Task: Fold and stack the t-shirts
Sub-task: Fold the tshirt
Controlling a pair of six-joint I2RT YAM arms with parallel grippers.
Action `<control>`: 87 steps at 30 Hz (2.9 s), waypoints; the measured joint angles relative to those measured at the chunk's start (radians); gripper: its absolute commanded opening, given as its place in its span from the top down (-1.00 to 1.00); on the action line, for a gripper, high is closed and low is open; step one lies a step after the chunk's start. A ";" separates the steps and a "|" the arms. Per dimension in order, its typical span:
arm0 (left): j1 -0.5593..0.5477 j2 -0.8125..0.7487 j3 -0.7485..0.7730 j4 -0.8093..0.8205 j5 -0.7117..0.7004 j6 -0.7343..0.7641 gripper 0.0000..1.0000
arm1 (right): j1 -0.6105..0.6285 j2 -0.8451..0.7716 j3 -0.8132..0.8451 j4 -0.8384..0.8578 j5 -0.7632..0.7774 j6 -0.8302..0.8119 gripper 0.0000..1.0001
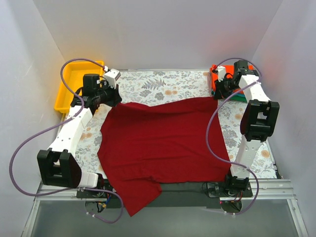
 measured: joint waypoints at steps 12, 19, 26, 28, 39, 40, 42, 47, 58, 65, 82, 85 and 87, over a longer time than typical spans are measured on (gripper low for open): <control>-0.007 -0.212 -0.231 -0.148 0.003 0.028 1.00 | -0.022 -0.136 -0.204 -0.005 -0.030 -0.115 0.97; -0.013 -0.236 -0.375 -0.177 -0.008 0.046 1.00 | -0.025 -0.163 -0.315 -0.004 -0.022 -0.189 0.97; -0.020 -0.234 -0.442 -0.186 -0.009 0.101 1.00 | -0.025 -0.163 -0.417 -0.008 0.009 -0.246 0.97; -0.024 -0.234 -0.460 -0.192 -0.006 0.127 1.00 | -0.025 -0.163 -0.439 -0.009 0.016 -0.261 0.97; -0.048 -0.240 -0.501 -0.346 0.026 0.347 0.29 | -0.026 -0.210 -0.516 -0.018 0.090 -0.351 -0.20; -0.048 -0.243 -0.501 -0.362 0.031 0.362 0.28 | -0.027 -0.218 -0.517 -0.023 0.096 -0.358 -0.25; -0.048 -0.246 -0.492 -0.390 0.046 0.374 0.27 | -0.030 -0.240 -0.515 -0.039 0.098 -0.377 -0.32; -0.048 -0.195 -0.403 -0.381 0.104 0.336 0.21 | -0.033 -0.279 -0.464 -0.086 0.069 -0.376 -0.22; -0.070 0.182 -0.208 -0.167 0.133 0.109 0.13 | 0.040 -0.196 -0.340 -0.104 0.031 -0.280 -0.15; -0.102 0.310 -0.172 -0.104 0.132 0.072 0.11 | 0.062 -0.099 -0.340 -0.108 0.059 -0.280 -0.16; -0.149 0.303 -0.177 -0.127 0.150 0.074 1.00 | 0.067 -0.100 -0.401 -0.110 0.106 -0.321 0.97; -0.160 0.254 -0.179 -0.151 0.161 0.085 1.00 | 0.067 -0.109 -0.412 -0.109 0.114 -0.329 0.97; -0.178 0.207 -0.190 -0.164 0.166 0.098 1.00 | 0.068 -0.120 -0.425 -0.109 0.120 -0.338 0.97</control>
